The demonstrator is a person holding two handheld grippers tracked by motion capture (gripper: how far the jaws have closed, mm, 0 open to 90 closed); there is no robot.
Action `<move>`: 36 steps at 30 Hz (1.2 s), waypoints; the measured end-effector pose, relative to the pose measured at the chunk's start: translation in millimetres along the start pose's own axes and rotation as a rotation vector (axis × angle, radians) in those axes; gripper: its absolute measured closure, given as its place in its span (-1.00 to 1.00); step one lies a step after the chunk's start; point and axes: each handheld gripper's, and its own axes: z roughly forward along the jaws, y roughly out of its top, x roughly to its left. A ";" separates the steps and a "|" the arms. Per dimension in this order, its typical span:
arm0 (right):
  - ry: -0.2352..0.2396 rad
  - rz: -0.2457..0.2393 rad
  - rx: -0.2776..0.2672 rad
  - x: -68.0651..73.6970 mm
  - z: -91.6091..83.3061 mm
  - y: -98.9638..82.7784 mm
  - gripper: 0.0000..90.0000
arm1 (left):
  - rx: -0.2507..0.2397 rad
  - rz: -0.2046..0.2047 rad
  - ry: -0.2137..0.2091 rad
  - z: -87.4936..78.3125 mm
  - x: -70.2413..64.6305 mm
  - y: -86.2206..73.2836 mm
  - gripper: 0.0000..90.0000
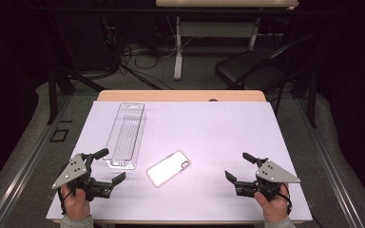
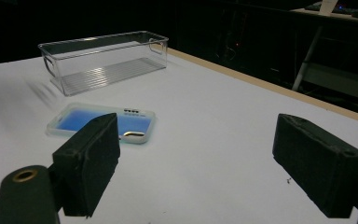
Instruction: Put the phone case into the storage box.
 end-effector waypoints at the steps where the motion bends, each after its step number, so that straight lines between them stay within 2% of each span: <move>1: -0.001 0.002 0.002 0.5 0.4 0.3 -0.68 | 0.001 0.000 0.001 0.1 0.0 0.0 -0.99; 8: 0.022 -0.025 0.038 5.4 5.1 2.1 -0.68 | 0.005 -0.001 -0.004 0.2 -0.1 1.5 -0.99; 15: 0.051 0.009 0.073 5.6 12.6 8.9 -0.68 | 0.017 -0.009 -0.002 1.8 0.1 3.5 -0.99; 18: 0.066 0.039 0.111 2.3 19.9 14.0 -0.68 | 0.010 -0.026 -0.004 0.5 1.1 4.9 -0.99; 21: 0.077 0.048 0.126 1.1 23.3 17.3 -0.68 | 0.003 -0.040 -0.001 1.0 2.5 6.0 -0.99; 27: 0.107 0.075 0.160 -4.2 36.2 26.1 -0.69 | 0.029 -0.056 -0.006 1.7 3.7 7.7 -0.98; 30: 0.122 0.104 0.173 -7.4 44.9 30.8 -0.70 | 0.037 -0.066 -0.012 3.1 4.1 8.7 -0.98; 36: 0.137 0.099 0.192 -8.3 51.6 36.8 -0.75 | 0.065 -0.062 -0.021 5.6 3.9 13.4 -0.98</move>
